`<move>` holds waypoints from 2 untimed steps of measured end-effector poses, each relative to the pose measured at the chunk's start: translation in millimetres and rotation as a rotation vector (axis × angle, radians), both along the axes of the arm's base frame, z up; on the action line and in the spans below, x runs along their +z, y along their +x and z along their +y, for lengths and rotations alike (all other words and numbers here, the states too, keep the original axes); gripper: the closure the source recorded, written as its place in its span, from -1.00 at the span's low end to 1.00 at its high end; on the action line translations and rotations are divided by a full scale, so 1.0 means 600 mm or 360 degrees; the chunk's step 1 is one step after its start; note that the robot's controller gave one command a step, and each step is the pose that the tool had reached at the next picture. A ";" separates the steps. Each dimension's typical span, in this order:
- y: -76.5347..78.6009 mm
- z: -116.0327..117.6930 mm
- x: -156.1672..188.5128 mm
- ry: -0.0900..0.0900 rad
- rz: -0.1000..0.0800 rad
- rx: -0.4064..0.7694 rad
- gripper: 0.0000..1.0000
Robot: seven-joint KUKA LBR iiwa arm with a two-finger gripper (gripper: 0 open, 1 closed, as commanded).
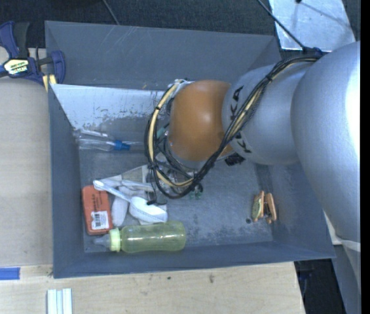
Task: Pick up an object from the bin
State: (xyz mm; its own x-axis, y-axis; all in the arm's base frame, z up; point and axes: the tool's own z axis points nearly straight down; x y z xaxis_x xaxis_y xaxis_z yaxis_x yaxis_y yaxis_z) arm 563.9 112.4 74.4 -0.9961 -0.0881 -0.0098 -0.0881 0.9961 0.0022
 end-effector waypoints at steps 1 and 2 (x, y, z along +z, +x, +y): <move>0.000 0.000 0.000 0.0000 0.0000 -0.0001 1.00; 0.000 0.000 0.000 0.0000 0.0001 -0.0001 1.00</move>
Offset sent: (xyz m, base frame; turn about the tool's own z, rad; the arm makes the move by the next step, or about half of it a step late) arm 0.0000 0.0000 0.0000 0.0000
